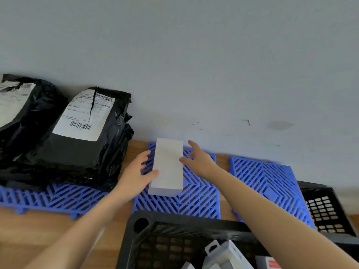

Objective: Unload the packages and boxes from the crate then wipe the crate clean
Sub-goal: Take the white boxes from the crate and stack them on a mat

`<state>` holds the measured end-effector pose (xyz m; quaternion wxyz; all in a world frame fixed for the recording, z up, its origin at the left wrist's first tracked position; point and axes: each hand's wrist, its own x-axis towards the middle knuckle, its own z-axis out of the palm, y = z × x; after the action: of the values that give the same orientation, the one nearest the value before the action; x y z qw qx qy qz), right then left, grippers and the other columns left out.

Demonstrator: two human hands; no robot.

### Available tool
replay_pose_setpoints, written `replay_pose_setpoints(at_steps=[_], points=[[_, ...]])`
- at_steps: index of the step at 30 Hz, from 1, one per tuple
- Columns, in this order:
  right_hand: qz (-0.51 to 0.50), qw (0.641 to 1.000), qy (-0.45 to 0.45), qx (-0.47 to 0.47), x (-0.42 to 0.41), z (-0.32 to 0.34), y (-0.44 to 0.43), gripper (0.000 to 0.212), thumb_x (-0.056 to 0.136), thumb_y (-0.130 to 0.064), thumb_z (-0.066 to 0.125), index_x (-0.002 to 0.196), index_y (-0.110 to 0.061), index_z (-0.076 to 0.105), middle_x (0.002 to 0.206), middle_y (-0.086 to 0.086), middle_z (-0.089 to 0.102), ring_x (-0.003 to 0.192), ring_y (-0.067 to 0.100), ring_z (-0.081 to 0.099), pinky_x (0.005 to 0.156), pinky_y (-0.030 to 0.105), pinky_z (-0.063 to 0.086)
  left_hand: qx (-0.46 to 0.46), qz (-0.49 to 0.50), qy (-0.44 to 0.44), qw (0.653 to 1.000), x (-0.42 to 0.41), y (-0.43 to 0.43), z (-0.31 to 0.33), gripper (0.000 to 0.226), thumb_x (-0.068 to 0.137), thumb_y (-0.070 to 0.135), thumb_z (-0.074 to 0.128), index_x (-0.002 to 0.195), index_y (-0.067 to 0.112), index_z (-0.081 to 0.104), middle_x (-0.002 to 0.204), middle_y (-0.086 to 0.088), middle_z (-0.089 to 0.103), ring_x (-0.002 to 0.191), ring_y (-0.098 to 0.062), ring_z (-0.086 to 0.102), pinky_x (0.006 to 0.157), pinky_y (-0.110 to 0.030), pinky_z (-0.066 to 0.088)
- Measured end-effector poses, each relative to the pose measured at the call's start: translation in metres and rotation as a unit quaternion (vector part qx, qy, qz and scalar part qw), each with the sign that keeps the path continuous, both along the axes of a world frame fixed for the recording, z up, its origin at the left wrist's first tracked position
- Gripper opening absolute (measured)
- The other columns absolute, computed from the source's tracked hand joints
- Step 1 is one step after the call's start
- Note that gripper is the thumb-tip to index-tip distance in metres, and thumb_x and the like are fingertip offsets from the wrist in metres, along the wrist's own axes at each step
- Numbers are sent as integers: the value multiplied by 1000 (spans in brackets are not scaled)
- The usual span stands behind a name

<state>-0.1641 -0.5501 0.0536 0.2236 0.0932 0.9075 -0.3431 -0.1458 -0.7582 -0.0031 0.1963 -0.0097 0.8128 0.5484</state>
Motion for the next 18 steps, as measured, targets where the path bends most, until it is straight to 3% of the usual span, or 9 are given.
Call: replay_pose_setpoints(at_steps=[4,7,11,18], points=[[-43,992,109,-51,14,42,5,48,95,-26,55,141,-21,40,107,0,62,61,10,51,56,22,40,-24,25,62,997,18,-11,45,44,91,27,66,133,27,52,117,7,65,108,-10,61,101,-37,47],[-57,978,175,-98,39,77,10,29,92,-19,56,121,-20,59,93,1,69,75,14,65,66,24,46,-35,43,124,991,40,-11,88,20,92,20,64,111,27,66,97,9,72,93,-4,66,89,-29,50],[-29,957,222,-184,90,119,15,22,91,-9,52,99,-23,65,85,-2,73,78,12,69,78,31,54,0,105,209,972,91,-1,146,17,94,16,59,104,28,67,91,5,74,85,-4,68,74,-21,44],[90,942,248,-208,206,145,43,21,90,-9,53,93,-19,70,78,-2,73,67,7,66,63,16,49,18,198,311,930,212,52,191,15,92,11,59,102,19,67,88,3,72,79,-10,68,76,-20,51]])
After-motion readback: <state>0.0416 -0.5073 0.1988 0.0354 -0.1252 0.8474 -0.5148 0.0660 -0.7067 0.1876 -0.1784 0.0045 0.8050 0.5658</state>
